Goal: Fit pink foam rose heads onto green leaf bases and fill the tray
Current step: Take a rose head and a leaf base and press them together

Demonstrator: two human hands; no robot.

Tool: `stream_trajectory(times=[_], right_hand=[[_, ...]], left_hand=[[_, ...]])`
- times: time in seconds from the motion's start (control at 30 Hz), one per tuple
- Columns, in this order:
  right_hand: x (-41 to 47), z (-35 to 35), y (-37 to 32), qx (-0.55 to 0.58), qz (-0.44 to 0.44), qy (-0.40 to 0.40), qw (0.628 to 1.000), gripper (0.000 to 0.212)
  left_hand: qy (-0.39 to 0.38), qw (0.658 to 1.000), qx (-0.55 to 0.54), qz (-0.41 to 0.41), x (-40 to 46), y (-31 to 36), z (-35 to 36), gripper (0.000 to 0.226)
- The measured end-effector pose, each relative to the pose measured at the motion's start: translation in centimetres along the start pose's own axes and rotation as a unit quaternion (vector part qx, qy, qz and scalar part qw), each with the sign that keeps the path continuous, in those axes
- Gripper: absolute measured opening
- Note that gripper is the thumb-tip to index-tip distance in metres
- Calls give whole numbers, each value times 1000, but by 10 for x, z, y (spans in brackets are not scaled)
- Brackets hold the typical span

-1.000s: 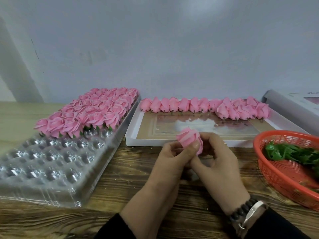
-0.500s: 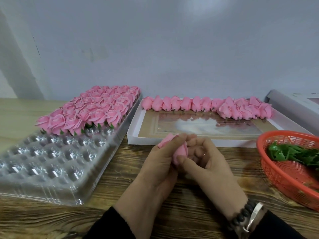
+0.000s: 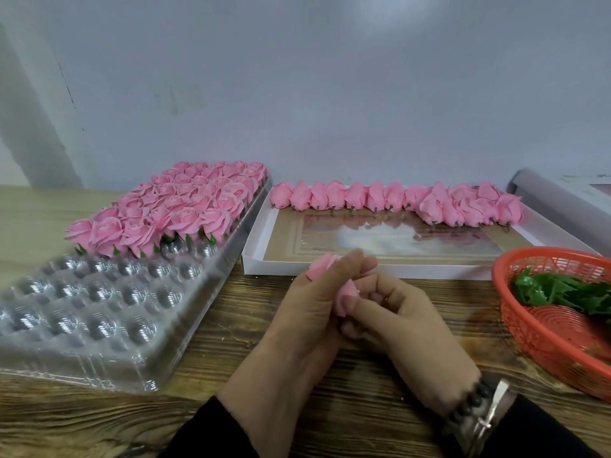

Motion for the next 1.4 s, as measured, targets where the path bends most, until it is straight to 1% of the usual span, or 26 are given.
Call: stream_trajectory(times=[0.03,0.07,0.1,0.13,0.2,0.27,0.3,0.37,0.4,0.47,0.5,0.57,0.63,0.73,0.8,0.87,0.9,0.97,1.03,1.1,1.17,1.2,1.23,1.3,1.33,1.4], right_hand=[[0,0,0,40,19,-14,999,29],[-1,0,-1,52,27,-21,998,33],[-1,0,-1,39,25,-20,999,34],[-1,0,-1,12,12,-11,1000,30],[-1,-1,-2,-49,-39,40,997,14],[-1,-4,-4,-93,-94,98,986,5],[-1,-5,-6,-116,-117,113,980,7],[-1,-6,-9,-163,-141,107,971,15],[-2,-5,-10,-187,-143,90,968,22],[-3,-3,-10,-236,-140,48,960,32],[-4,-2,-10,-248,-140,33,958,35],[-4,-2,-11,-227,-136,16,964,37],[-4,-3,-13,-182,-125,3,975,35],[-4,-5,-13,-176,-128,-4,976,20],[-2,-6,-13,-173,-136,6,976,12],[1,-11,-11,-158,-138,42,977,15],[3,-13,-10,-148,-138,63,977,18],[5,-17,-10,-139,-139,88,977,20],[3,-14,-10,-151,-141,73,976,18],[1,-11,-11,-188,-156,43,969,15],[0,-9,-12,-248,-172,17,953,18],[-1,-9,-12,-277,-173,7,945,19],[-2,-8,-12,-294,-169,1,941,17],[-3,-5,-14,-302,-186,12,935,7],[-4,-4,-13,-298,-203,33,932,7],[-5,-6,-12,-269,-212,79,936,19]], left_hand=[[2,1000,12,3,0,0,0,20],[9,1000,23,8,0,1,0,21],[21,999,32,18,0,1,0,23],[32,998,35,31,1,0,0,24],[70,993,50,77,1,2,-2,21],[113,973,131,151,2,4,-6,13],[129,957,184,185,2,5,-8,17],[138,924,270,233,1,7,-8,21],[131,914,301,238,1,7,-8,25],[118,895,366,226,1,6,-7,43],[113,879,411,217,2,5,-8,55],[87,851,478,201,2,2,-8,80],[72,841,502,189,2,-1,-9,93],[65,842,505,179,2,-3,-9,95],[48,853,492,168,2,-4,-8,95],[61,861,483,147,1,-3,-9,94],[80,855,492,139,0,-3,-9,86],[106,848,504,129,-2,-3,-9,58],[108,861,484,115,-2,-5,-7,35],[103,875,462,100,-2,-6,-6,18],[88,866,484,96,-3,-5,-5,8],[76,868,481,98,-3,-5,-4,4],[66,877,466,99,-4,-4,-3,2],[61,901,417,107,-4,-2,-2,15],[67,915,383,111,-5,-1,-1,21],[80,941,303,129,-6,2,3,21]])
Point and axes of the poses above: each hand's wrist, its own x-axis towards the middle knuckle, its own z-axis out of the palm, y = z × x, the point moved 1 cm from there along x, towards the middle knuckle, and after that the axes turned 3 degrees about -z, right-handed, at the moved point
